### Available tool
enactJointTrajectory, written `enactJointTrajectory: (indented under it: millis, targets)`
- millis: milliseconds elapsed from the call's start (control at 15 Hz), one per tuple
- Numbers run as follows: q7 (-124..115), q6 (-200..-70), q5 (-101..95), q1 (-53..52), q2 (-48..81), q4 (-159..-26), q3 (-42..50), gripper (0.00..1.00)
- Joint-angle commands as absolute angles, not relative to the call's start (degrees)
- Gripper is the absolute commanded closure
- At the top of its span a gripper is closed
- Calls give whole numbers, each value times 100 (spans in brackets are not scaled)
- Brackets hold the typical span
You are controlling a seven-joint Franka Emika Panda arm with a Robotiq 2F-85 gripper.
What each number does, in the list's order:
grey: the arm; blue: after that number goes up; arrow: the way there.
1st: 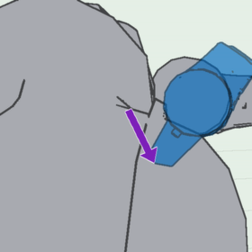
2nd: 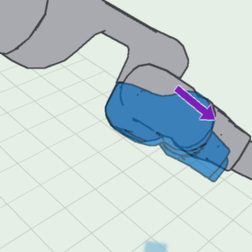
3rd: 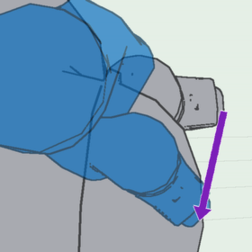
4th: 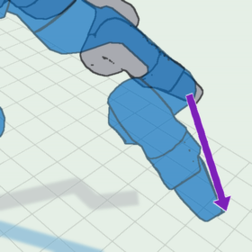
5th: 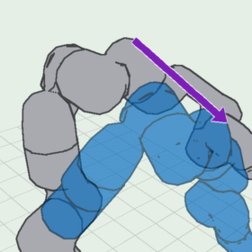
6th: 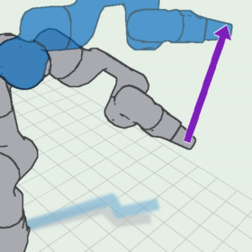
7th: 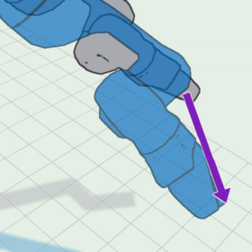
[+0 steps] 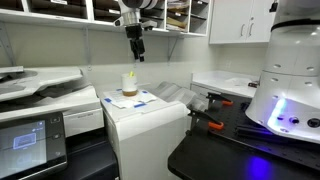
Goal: Take the marker out of the cup
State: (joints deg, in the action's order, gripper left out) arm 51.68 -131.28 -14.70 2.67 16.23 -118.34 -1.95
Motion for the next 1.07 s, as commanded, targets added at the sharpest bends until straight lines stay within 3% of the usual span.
enactJointTrajectory:
  millis: [0,267,533,600,667,1000]
  targets:
    - [5825,-13469,-1965,278,1931,-11691,-291,0]
    - [6500,-13842,-2393,266,2303,-11563,-344,0]
    - [6879,-13770,-2581,220,2594,-11322,-391,16]
    - [6947,-13762,-2625,203,2653,-11265,-397,24]
    - [7025,-13736,-2653,191,2707,-11209,-401,19]
    - [7375,-13617,-2625,185,2958,-10881,-431,22]
